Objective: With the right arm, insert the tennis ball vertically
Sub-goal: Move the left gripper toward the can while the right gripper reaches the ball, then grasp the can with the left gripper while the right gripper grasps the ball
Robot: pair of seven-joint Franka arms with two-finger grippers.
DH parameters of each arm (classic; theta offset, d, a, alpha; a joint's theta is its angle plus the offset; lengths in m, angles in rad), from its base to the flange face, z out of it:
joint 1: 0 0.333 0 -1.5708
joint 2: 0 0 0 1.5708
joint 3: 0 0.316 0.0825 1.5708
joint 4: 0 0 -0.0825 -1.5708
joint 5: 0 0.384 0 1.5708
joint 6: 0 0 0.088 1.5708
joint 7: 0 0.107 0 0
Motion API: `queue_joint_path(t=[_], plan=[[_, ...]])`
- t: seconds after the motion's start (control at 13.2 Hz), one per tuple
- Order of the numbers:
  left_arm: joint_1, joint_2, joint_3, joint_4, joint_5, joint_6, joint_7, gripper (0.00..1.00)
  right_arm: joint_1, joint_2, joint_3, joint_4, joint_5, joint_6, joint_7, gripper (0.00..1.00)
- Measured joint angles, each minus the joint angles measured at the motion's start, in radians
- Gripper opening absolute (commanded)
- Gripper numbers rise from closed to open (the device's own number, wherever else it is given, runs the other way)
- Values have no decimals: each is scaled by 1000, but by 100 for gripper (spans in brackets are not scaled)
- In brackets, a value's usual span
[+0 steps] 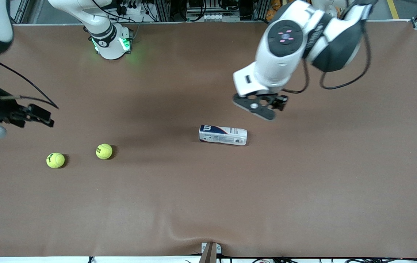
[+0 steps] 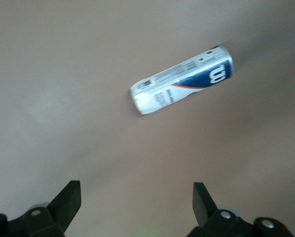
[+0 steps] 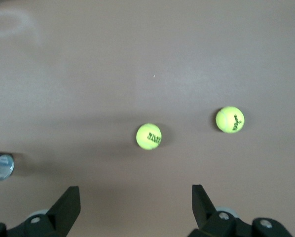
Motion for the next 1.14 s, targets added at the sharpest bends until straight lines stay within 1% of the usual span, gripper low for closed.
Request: queue_joint_path(t=[0.15, 0.38, 0.61, 0.68, 0.91, 1.14], plan=[[-21, 21, -9, 1, 0, 27, 56, 100, 5, 51, 1, -1, 10, 54, 0, 100], [-22, 37, -30, 1, 0, 56, 207, 100, 8, 112, 1, -2, 16, 132, -1, 100], [-51, 63, -39, -1, 2, 74, 250, 100, 8, 164, 1, -2, 17, 185, -2, 100], [-72, 80, -39, -1, 16, 93, 250, 100, 8, 181, 1, -2, 17, 201, -2, 100], [-144, 150, -44, -2, 118, 156, 259, 100, 8, 242, 0, -3, 17, 276, -2, 100], [-192, 209, -44, -2, 160, 231, 273, 100, 8, 299, 0, -2, 17, 334, -2, 100]])
